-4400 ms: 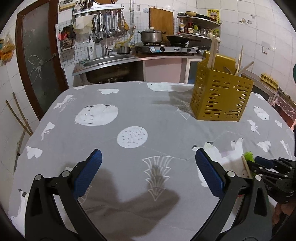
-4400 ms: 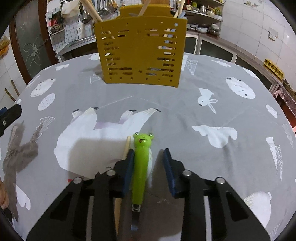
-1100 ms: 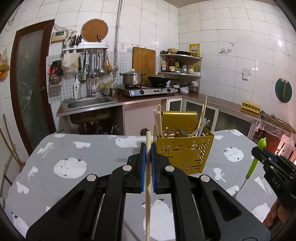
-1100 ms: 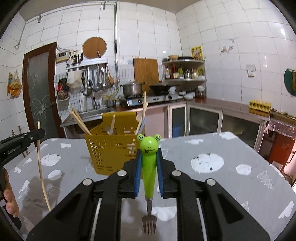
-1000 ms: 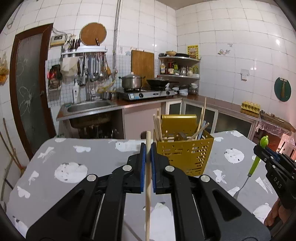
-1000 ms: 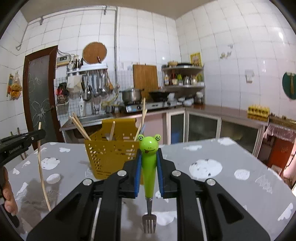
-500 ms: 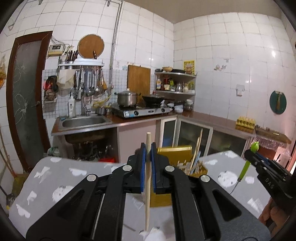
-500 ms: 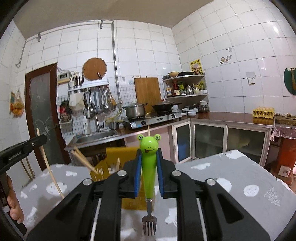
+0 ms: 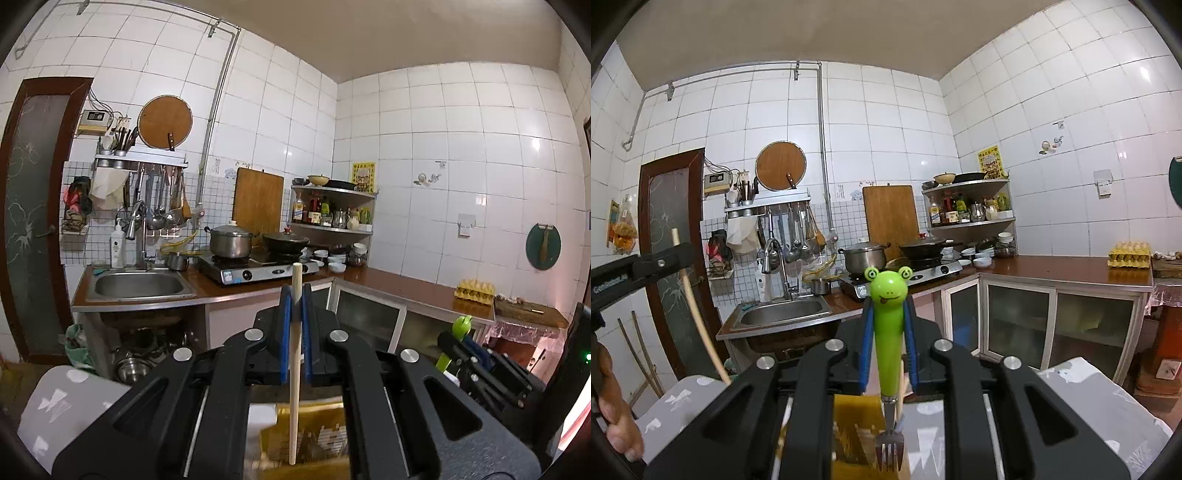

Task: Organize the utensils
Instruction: 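Lift the fork and chopstick with both tools and carry them over the yellow holder, then open both tools to drop the fork and chopstick into the yellow holder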

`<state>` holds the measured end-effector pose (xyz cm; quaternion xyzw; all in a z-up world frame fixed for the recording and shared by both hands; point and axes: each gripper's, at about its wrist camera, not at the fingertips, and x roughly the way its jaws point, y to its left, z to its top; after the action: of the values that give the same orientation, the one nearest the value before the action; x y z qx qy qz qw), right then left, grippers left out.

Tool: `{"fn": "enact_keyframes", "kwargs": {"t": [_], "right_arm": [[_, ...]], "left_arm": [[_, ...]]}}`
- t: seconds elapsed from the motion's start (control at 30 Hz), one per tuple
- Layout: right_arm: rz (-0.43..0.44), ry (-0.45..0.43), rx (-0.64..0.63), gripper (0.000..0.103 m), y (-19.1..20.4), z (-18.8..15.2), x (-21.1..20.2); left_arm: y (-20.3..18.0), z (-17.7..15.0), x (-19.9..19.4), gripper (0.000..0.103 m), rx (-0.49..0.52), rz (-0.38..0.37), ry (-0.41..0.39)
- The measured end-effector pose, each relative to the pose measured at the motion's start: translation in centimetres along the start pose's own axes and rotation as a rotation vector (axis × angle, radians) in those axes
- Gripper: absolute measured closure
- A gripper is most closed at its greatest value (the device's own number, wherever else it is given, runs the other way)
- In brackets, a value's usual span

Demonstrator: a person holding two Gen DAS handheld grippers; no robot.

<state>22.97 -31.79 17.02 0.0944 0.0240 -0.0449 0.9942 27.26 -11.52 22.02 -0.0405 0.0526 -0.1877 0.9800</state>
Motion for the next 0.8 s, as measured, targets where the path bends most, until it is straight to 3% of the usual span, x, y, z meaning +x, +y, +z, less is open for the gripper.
{"fn": "enact_keyframes", "kwargs": {"t": [0.17,0.37,0.8], "right_arm": [[0.022,0.028,0.04,0.087,-0.3,-1.4,3.3],[0.022,0.094,0.023,0.087,-0.4,-4.9,5.3],[-0.012,0.188,-0.029,0.087,-0.7,-10.2,5.6]], "left_arm": [[-0.3,-1.4,2.9,0.099,0.024,0.012,-0.007],[0.7,-5.4,6.1,0.099,0.021,0.028,0.069],[3.0,-10.5,7.3,0.099,0.027,0.062,0.193]]}}
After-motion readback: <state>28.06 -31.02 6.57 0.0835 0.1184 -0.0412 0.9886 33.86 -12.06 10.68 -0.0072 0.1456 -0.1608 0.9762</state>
